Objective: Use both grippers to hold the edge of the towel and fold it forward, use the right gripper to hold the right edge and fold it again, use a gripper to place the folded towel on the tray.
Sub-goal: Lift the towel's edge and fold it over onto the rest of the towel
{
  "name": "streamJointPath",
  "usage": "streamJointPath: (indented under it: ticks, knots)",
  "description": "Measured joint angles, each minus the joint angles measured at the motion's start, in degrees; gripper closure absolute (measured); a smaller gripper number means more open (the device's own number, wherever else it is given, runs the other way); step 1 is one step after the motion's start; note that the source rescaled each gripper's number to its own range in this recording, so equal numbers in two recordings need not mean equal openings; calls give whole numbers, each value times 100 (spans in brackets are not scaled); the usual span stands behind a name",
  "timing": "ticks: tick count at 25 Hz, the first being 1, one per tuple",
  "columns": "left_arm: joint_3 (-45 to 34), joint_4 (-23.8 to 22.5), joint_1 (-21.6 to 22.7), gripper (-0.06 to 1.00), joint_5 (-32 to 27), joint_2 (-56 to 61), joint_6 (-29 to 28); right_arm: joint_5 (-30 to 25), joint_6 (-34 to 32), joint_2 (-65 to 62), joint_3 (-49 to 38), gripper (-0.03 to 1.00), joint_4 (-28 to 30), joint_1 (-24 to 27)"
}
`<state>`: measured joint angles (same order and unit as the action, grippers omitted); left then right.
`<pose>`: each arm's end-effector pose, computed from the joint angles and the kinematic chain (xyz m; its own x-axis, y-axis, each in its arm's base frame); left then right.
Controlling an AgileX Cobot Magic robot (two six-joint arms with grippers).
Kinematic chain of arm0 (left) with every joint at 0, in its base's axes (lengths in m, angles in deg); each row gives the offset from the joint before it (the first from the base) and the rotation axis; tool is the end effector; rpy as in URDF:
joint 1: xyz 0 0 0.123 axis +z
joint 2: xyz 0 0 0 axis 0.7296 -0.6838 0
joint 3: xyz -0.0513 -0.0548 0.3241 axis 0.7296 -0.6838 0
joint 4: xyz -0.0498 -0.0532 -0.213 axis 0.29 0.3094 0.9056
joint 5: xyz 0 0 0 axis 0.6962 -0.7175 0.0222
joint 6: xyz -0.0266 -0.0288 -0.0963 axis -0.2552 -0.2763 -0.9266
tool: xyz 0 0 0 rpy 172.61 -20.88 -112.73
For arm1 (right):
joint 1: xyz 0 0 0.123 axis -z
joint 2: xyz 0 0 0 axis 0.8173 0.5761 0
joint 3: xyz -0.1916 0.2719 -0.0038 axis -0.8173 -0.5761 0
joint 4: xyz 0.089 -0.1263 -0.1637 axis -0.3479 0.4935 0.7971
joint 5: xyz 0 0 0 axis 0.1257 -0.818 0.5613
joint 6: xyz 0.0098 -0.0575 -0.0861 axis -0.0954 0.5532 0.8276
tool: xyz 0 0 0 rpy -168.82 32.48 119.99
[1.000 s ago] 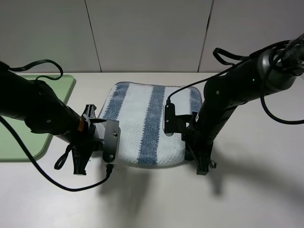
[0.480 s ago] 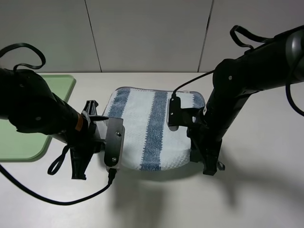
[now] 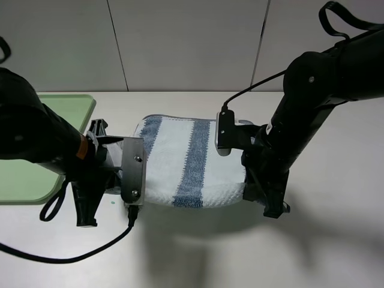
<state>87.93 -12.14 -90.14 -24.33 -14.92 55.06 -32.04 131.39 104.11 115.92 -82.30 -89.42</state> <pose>0.1819 -0.1579 0.2315 0.0377 0.9677 -0.2494 0.9170 0.0657 0.3935 0.2093 0.1668 0.2157 -0.1017 -0.9810 -0.1652 -0.9929 0.0899 0.0774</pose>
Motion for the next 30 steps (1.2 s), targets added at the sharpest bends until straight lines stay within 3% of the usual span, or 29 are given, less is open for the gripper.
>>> streamJointPath:
  ticks: [11,20,30]
  knots:
    - [0,489,-7,94,-941,577,13,-447,-255,-216,0,97,-203,-33]
    - [0,806,-18,94,-1622,890,51,-588,-1015,-242,0,97,280,-946]
    - [12,1044,-18,94,-2050,1338,147,-682,-1457,-247,0,97,414,-1003]
